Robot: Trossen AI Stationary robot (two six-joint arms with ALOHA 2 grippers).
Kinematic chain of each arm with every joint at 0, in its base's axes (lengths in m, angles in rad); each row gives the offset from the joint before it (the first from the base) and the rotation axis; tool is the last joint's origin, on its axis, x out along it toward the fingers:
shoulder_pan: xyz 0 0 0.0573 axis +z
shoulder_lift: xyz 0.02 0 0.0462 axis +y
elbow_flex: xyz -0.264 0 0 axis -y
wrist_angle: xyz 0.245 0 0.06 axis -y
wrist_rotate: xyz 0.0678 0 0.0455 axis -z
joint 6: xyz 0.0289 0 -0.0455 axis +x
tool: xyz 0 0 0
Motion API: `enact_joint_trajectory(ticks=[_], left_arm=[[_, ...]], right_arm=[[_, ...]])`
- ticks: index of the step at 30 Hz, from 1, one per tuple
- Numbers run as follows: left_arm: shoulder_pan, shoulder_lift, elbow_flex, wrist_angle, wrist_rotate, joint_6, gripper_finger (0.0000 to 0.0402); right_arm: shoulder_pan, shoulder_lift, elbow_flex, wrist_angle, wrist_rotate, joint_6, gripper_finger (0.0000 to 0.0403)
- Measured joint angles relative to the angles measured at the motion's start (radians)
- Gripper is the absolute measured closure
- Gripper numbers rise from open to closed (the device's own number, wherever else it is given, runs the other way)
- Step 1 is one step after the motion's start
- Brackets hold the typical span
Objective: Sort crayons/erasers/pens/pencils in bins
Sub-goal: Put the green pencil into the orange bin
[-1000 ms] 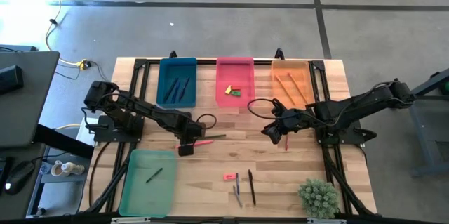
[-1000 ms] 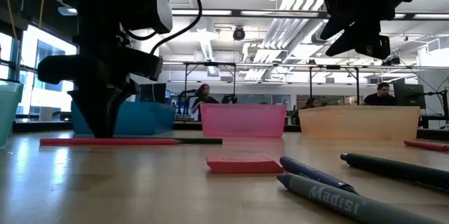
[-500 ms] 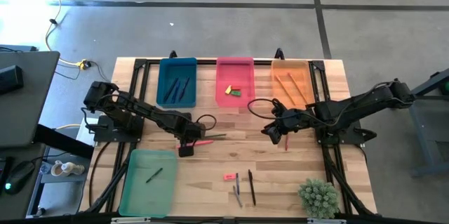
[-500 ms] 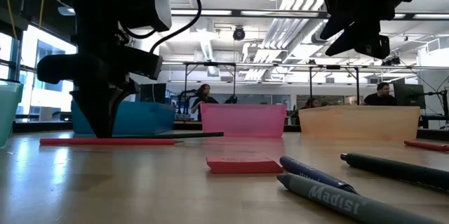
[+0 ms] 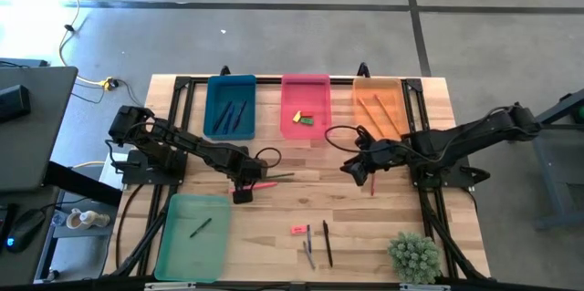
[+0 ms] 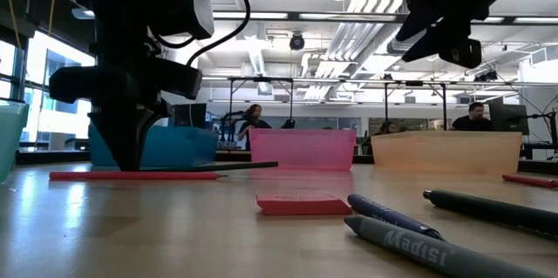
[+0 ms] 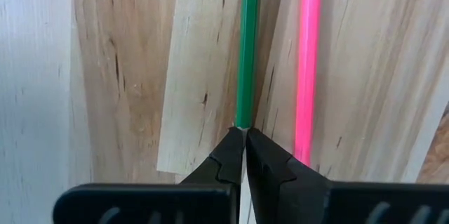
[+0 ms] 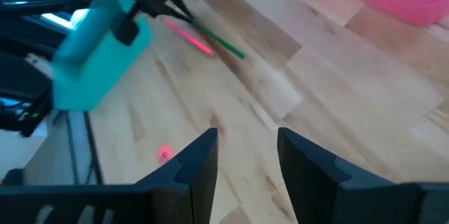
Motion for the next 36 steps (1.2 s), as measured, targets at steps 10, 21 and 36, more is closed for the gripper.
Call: enact_joint_trajectory(ticks=[10, 21, 36], left_arm=[[0.001, 0.0, -0.001, 0.016, 0.003, -0.001, 0.0402], [0.018, 0.002, -0.001, 0.074, 0.004, 0.0, 0.0401], [0.044, 0.003, 0.0, 0.114, 0.015, 0.001, 0.0401]], right_arm=[[-0.07, 0.176, 0.0, 0.238, -0.076, 0.026, 0.0263], [-0.092, 0.368, 0.0, 0.449, -0.122, 0.178, 0.0263], [-0.093, 0.594, 0.0, 0.684, -0.115, 0.374, 0.0223]])
